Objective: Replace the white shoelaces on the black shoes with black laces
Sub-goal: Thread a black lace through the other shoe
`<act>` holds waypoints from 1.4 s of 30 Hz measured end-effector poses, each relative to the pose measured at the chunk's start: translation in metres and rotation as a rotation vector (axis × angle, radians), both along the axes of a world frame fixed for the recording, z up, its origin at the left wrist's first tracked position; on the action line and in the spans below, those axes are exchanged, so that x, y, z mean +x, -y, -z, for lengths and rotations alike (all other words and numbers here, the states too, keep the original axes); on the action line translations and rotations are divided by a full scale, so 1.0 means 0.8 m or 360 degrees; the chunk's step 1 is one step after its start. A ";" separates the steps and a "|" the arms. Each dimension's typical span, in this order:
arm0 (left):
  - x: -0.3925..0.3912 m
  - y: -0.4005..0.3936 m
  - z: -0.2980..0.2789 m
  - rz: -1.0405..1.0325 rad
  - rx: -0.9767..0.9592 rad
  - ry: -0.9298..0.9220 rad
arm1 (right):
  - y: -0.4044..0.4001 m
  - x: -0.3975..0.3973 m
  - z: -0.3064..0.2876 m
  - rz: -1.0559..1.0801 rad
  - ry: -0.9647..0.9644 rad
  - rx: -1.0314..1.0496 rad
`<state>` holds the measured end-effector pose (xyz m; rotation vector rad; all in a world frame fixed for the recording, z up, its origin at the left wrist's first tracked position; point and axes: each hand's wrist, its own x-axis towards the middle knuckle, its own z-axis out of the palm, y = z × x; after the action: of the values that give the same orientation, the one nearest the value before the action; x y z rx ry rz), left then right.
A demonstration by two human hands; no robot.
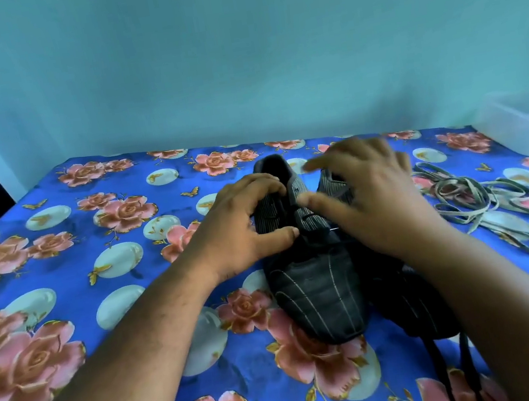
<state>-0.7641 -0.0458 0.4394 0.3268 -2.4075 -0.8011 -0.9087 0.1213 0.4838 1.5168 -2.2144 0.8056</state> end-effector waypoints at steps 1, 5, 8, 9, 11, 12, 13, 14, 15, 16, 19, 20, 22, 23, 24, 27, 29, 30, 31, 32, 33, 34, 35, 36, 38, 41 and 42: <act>-0.001 0.001 0.000 0.0003 0.0004 -0.0011 | 0.003 0.004 0.003 -0.0080 -0.0089 0.0102; -0.003 0.006 0.003 0.0025 0.0040 -0.0045 | 0.009 0.005 0.012 -0.0215 -0.0192 0.0143; -0.001 0.005 0.002 0.0038 0.0061 -0.0043 | 0.004 0.000 0.006 -0.0455 0.0341 0.0001; 0.000 0.004 0.002 0.0038 0.0077 -0.0035 | 0.001 0.000 0.001 -0.0535 0.0595 -0.0070; 0.003 0.003 0.001 0.0030 0.0098 -0.0011 | -0.004 -0.003 -0.008 -0.0558 0.0906 -0.0288; 0.005 0.002 0.000 0.0030 0.0105 -0.0001 | -0.006 -0.006 -0.012 -0.0526 0.0920 -0.0371; 0.007 0.001 -0.001 0.0035 0.0116 0.0003 | -0.008 -0.008 -0.015 -0.0483 0.0875 -0.0407; 0.009 0.001 -0.002 0.0047 0.0134 0.0000 | -0.009 -0.010 -0.016 -0.0437 0.0812 -0.0404; 0.010 0.000 -0.004 0.0060 0.0150 -0.0011 | -0.012 -0.012 -0.017 -0.0406 0.0761 -0.0380; 0.010 0.000 -0.006 0.0061 0.0161 -0.0029 | -0.014 -0.014 -0.018 -0.0388 0.0722 -0.0336; 0.011 0.000 -0.009 -0.0005 0.0199 -0.0095 | -0.016 -0.020 -0.013 -0.0323 0.0540 0.0028; 0.011 0.001 -0.009 -0.0020 0.0197 -0.0099 | -0.015 -0.023 -0.009 -0.0256 0.0398 0.0174; 0.010 0.000 -0.009 -0.0009 0.0159 -0.0092 | -0.015 -0.028 -0.002 -0.0110 0.0136 0.0336; 0.009 -0.001 -0.009 0.0003 0.0145 -0.0092 | -0.015 -0.028 0.000 -0.0079 0.0102 0.0319; 0.009 -0.002 -0.009 0.0008 0.0137 -0.0097 | -0.013 -0.028 0.001 -0.0067 0.0091 0.0275; 0.008 -0.007 -0.009 0.0016 0.0116 -0.0089 | -0.006 -0.020 0.003 -0.0135 0.0082 0.0203; 0.007 -0.009 -0.008 0.0007 0.0080 -0.0058 | -0.001 -0.016 0.006 -0.0192 0.0014 0.0261; 0.008 -0.010 -0.008 0.0001 0.0080 -0.0044 | 0.001 -0.014 0.008 -0.0207 -0.0026 0.0307; 0.008 -0.011 -0.009 -0.0003 0.0095 -0.0037 | 0.002 -0.014 0.011 -0.0210 -0.0064 0.0341; 0.009 -0.011 -0.010 -0.0007 0.0114 -0.0027 | 0.004 -0.014 0.013 -0.0208 -0.0093 0.0357; 0.010 -0.011 -0.011 -0.0021 0.0120 -0.0010 | 0.005 -0.014 0.014 -0.0203 -0.0098 0.0355; 0.010 -0.011 -0.012 -0.0055 0.0106 0.0020 | 0.005 -0.014 0.015 -0.0198 -0.0079 0.0342; 0.010 -0.010 -0.012 -0.0115 0.0087 0.0072 | 0.006 -0.015 0.015 -0.0193 -0.0057 0.0327; 0.010 -0.008 -0.012 -0.0188 0.0094 0.0144 | 0.006 -0.015 0.015 -0.0191 -0.0035 0.0314; 0.009 -0.004 -0.010 -0.0312 0.0184 0.0307 | 0.007 -0.014 0.016 -0.0188 -0.0003 0.0304; 0.010 -0.002 -0.007 -0.0224 0.0310 0.0337 | 0.007 -0.015 0.016 -0.0174 0.0028 0.0313; 0.011 -0.003 -0.007 -0.0140 0.0313 0.0260 | 0.007 -0.016 0.016 -0.0168 0.0031 0.0318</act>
<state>-0.7553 -0.0434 0.4453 0.5927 -2.4483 -1.0081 -0.9212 0.1158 0.4708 1.7377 -2.3032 0.6473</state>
